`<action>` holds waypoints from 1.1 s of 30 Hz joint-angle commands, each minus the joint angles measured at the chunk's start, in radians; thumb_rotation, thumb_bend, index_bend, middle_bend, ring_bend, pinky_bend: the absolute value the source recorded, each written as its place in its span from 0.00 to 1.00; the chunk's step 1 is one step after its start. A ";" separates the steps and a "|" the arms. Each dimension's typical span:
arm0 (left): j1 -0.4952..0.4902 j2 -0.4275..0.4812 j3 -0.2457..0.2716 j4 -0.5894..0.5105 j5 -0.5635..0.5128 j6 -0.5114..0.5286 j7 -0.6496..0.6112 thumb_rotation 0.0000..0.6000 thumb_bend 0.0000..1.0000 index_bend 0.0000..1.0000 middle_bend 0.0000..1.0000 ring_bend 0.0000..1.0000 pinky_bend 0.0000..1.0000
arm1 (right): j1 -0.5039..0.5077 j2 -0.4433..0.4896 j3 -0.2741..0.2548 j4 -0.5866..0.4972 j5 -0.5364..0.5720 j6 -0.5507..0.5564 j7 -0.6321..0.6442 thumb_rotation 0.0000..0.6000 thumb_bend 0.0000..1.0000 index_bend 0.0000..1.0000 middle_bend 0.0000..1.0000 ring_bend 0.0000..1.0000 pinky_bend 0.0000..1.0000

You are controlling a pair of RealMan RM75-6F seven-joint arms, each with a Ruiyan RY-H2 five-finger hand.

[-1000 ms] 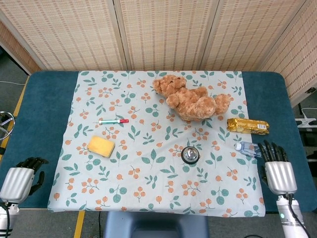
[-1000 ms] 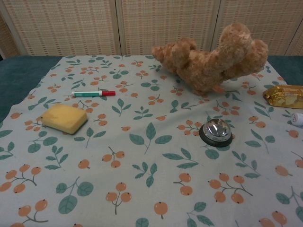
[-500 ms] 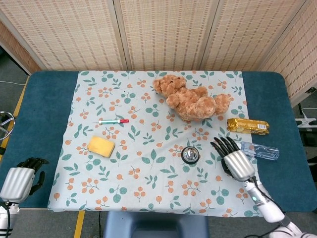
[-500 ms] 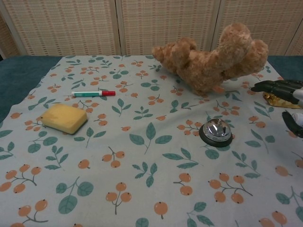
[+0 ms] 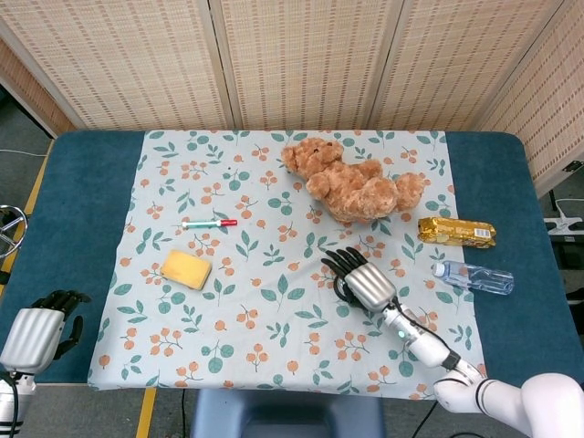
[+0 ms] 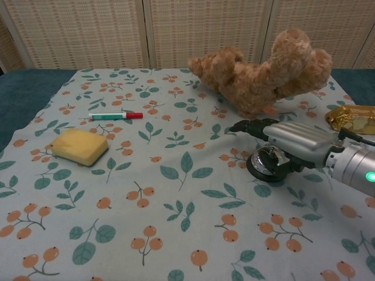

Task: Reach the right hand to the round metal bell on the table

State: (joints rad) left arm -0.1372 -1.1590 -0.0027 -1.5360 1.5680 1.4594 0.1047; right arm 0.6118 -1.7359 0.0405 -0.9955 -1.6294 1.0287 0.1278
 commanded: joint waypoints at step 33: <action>0.000 0.002 -0.001 0.005 0.003 0.003 -0.016 1.00 0.59 0.35 0.36 0.30 0.49 | -0.279 0.318 -0.064 -0.296 0.157 0.312 -0.312 1.00 0.74 0.00 0.00 0.00 0.02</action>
State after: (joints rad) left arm -0.1372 -1.1572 -0.0036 -1.5310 1.5690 1.4624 0.0882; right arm 0.5052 -1.5881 -0.0041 -1.0832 -1.6181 1.2763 0.0396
